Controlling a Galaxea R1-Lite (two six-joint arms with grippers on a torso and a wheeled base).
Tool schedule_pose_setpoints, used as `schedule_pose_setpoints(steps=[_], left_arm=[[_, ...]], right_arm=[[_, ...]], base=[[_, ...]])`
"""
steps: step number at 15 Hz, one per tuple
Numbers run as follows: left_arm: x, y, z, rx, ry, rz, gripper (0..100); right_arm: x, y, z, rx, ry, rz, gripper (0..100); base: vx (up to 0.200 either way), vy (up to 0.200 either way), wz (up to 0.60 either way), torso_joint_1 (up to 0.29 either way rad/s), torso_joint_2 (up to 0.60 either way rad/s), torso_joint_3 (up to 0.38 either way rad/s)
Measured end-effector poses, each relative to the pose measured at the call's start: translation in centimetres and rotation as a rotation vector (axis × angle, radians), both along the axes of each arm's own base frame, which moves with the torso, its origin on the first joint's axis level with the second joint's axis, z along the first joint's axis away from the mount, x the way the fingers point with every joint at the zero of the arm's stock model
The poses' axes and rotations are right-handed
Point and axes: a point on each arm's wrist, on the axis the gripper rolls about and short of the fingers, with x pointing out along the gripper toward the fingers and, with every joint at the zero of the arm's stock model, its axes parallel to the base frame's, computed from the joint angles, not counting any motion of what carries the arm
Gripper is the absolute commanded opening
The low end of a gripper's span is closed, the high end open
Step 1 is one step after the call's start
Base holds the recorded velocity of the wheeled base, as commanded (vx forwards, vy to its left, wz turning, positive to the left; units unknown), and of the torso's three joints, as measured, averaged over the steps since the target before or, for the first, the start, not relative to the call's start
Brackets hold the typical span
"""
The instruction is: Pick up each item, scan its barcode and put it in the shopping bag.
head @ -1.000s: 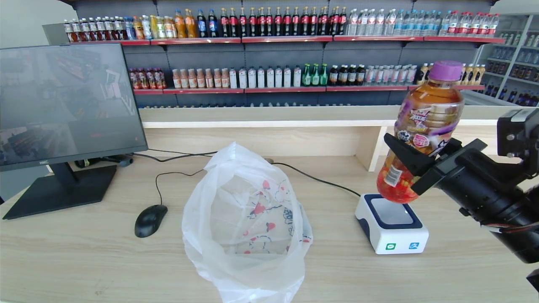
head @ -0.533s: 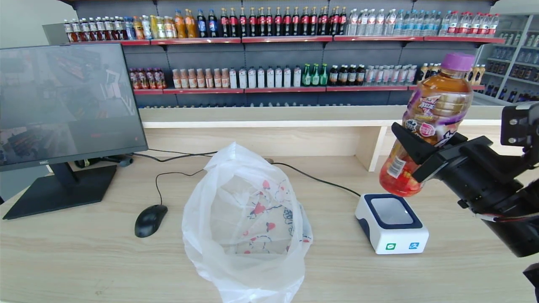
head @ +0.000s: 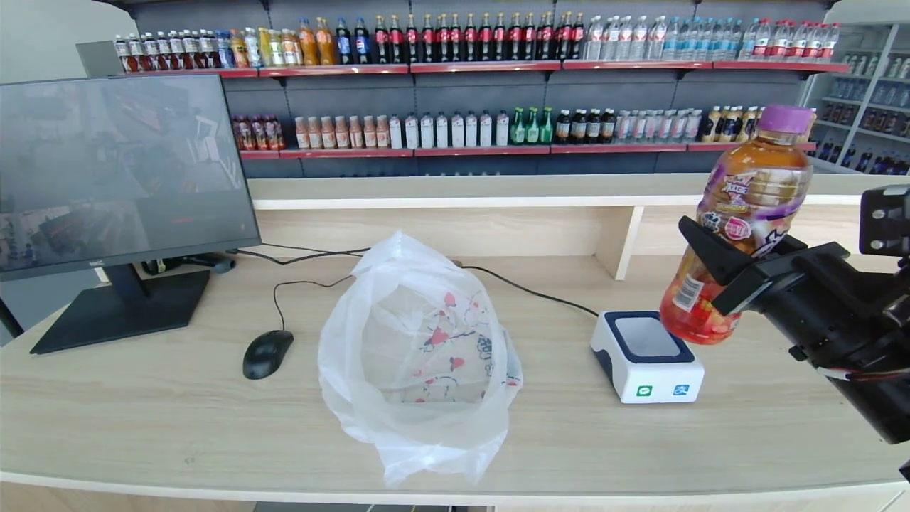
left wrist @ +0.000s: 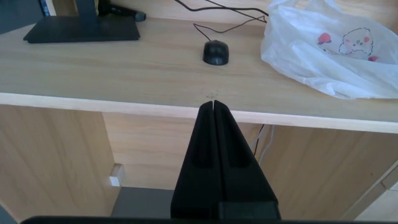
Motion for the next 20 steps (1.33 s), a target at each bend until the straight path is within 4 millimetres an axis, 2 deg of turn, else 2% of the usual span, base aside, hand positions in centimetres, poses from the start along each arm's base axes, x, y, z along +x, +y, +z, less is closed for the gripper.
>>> schedule_pose_setpoints(steps=[5, 8, 14, 20], left_arm=[[0.00, 0.00, -0.02, -0.001, 0.002, 0.000, 0], [0.00, 0.00, 0.00, 0.000, 0.000, 0.000, 0], [0.00, 0.00, -0.01, 0.002, 0.001, 0.000, 0], [0.00, 0.00, -0.02, 0.002, 0.002, 0.000, 0]], right_arm=[[-0.29, -0.21, 0.18, 0.003, -0.010, -0.004, 0], [-0.61, -0.26, 0.23, 0.001, -0.013, -0.002, 0], [-0.65, -0.21, 0.31, 0.003, -0.016, 0.004, 0], [-0.14, -0.10, -0.13, -0.002, 0.004, 0.001, 0]], base=[[0.000, 0.200, 0.00, 0.007, 0.00, 0.003], [0.000, 0.000, 0.00, 0.000, 0.00, 0.000], [0.000, 0.000, 0.60, 0.004, 0.00, 0.002], [0.000, 0.000, 0.00, 0.000, 0.00, 0.000]])
